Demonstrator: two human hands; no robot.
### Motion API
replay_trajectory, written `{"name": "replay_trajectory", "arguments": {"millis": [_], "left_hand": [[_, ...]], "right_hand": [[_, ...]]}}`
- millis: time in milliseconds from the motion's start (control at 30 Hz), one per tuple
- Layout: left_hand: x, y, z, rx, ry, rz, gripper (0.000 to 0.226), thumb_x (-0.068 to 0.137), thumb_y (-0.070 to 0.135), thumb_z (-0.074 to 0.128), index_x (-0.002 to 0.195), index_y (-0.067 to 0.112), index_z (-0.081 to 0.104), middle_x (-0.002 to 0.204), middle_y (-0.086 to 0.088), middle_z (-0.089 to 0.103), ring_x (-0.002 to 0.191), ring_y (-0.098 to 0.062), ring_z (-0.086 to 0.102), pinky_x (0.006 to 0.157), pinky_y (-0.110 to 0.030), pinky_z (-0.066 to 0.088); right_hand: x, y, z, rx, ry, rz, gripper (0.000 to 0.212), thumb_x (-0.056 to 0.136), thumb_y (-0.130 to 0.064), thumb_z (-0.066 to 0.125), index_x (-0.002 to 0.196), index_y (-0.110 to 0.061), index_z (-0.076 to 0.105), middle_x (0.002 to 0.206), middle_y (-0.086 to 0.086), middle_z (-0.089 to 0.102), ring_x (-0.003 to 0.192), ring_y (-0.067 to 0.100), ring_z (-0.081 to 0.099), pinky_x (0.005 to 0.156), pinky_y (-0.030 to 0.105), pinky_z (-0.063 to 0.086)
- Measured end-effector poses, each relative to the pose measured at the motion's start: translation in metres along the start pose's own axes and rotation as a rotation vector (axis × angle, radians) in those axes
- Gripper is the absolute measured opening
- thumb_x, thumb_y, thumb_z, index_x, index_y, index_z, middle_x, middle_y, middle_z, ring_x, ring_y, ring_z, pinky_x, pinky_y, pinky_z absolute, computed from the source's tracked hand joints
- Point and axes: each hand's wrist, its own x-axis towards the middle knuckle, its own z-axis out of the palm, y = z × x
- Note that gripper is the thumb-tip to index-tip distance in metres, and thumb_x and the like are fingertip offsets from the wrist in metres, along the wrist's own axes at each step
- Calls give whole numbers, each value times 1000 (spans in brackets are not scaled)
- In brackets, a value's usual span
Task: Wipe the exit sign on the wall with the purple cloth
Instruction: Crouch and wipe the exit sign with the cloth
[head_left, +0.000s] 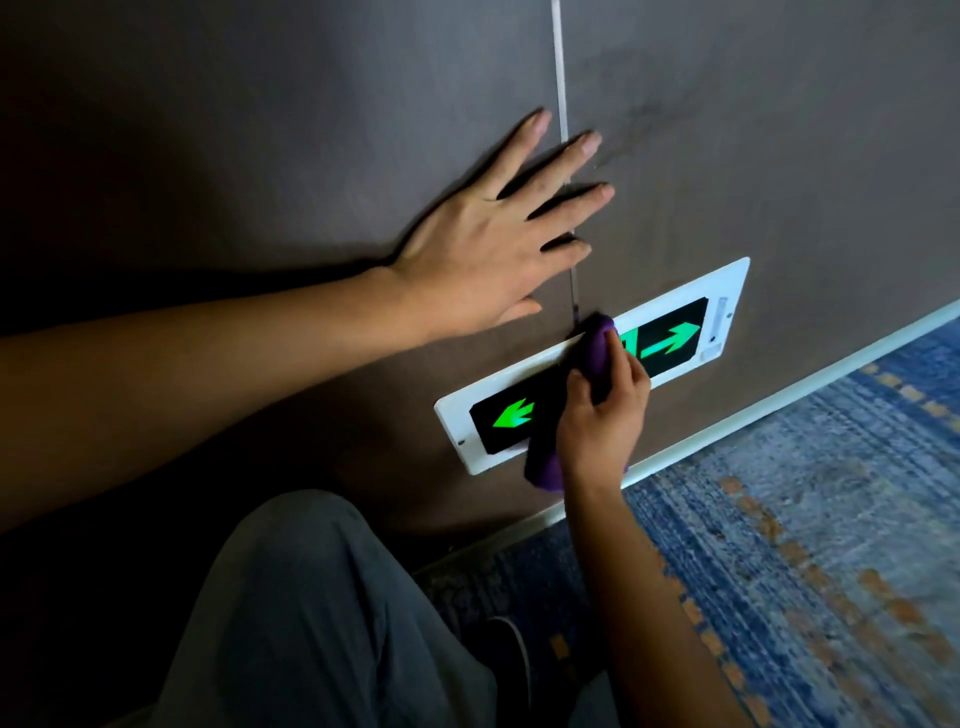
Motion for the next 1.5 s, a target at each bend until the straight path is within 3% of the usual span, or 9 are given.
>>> {"name": "replay_trajectory", "arguments": {"millis": [100,367,567,733,933,1067,1267,1367,1500], "left_hand": [[-1,-3,0,-13,9,-7,75,92,68,52,154,27,44,173,-10,17,158,-48,4,122,-70,2],[-5,-5,-7,-137,-29,-17,67,90,55,63,149,23,53,172,-8,22,159,-46,4,124,-69,2],[-35,-3,-8,-118,-68,-35,80,88,59,66,155,22,44,174,-8,11,159,-45,1,126,-66,1],[-37,-4,-8,-137,-48,-55,74,90,54,67,153,21,47,174,-10,11,159,-43,3,127,-63,4],[-36,-2,-3,-110,-47,-47,70,94,54,61,154,21,44,174,-8,12,159,-45,2,126,-64,3],[-38,-3,-1,-119,-40,-15,68,95,53,61,154,23,46,174,-8,13,158,-47,2,126,-66,4],[-39,-5,0,-132,-26,-4,70,91,53,67,152,22,49,173,-10,15,157,-50,3,125,-67,4],[-39,-4,-1,-132,-40,-2,71,91,55,66,152,23,48,174,-9,13,157,-49,2,125,-67,4],[-39,-5,-3,-132,-36,1,70,91,53,66,152,22,48,173,-9,13,157,-49,3,125,-67,4]], "right_hand": [[-12,-2,9,-57,-19,-36,50,94,-4,64,142,-16,60,146,8,49,131,20,53,91,1,30],[-91,-2,38,-81,-184,-91,54,93,-3,65,142,-23,60,147,9,45,131,23,54,106,39,50],[-97,-1,35,-50,-219,-94,51,96,-1,62,143,-21,59,145,9,47,130,19,52,111,35,46],[-83,-5,37,-107,-148,-202,52,94,-1,60,144,-18,58,146,16,47,132,29,52,112,36,44],[-120,36,54,-287,-253,-442,53,84,-3,56,134,-16,68,143,24,56,118,39,57,99,45,51],[-128,66,54,-412,-322,-441,54,80,1,71,131,-17,70,141,22,59,102,40,63,85,51,56],[-125,63,44,-402,-369,-434,49,88,-13,51,134,-17,68,145,17,55,114,35,59,94,49,55],[-126,53,36,-311,-331,-430,55,84,-4,56,137,-17,66,147,16,53,124,34,55,101,49,53],[-112,34,37,-186,-221,-499,57,86,2,56,139,-16,64,150,16,49,130,31,52,115,31,38]]}}
